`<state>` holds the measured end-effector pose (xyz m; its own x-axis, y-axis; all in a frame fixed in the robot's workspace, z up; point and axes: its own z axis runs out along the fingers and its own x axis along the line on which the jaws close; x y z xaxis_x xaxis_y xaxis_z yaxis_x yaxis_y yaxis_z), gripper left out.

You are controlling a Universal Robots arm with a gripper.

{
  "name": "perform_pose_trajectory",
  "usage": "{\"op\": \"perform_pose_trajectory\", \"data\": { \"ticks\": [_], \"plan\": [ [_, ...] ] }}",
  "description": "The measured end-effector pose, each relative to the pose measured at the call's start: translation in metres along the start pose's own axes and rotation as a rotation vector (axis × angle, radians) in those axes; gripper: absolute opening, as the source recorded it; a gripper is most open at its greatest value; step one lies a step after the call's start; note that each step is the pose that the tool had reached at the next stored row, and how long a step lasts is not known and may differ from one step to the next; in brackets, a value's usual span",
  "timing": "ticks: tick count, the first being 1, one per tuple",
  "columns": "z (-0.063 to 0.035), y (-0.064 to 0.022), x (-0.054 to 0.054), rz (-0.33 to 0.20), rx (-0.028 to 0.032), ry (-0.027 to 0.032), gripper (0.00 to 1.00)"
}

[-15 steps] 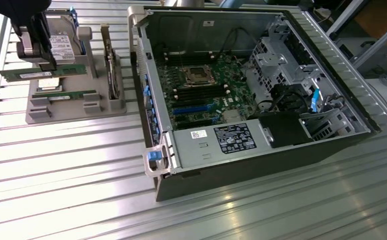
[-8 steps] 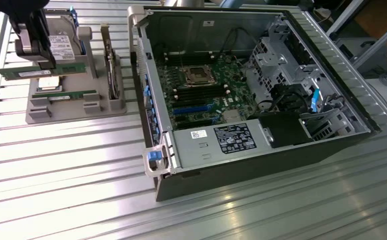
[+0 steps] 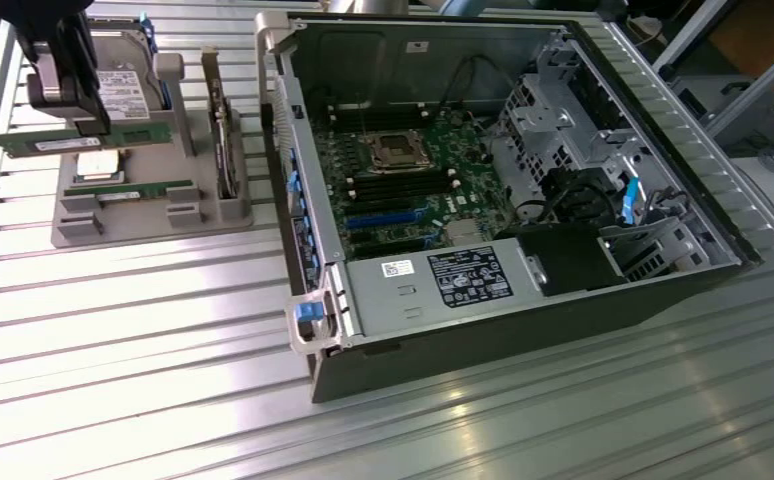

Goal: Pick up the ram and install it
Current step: 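Pick up the ram and move it above insertion slot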

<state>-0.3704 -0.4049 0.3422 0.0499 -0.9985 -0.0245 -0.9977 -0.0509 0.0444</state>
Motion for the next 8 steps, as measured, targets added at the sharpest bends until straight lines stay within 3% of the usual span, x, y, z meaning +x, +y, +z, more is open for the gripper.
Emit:
{"op": "perform_pose_trajectory", "data": {
  "ticks": [8],
  "plan": [
    [-0.0049, 0.0002, -0.0001, 0.0, 0.0, 0.0, 0.12]
  ]
}}
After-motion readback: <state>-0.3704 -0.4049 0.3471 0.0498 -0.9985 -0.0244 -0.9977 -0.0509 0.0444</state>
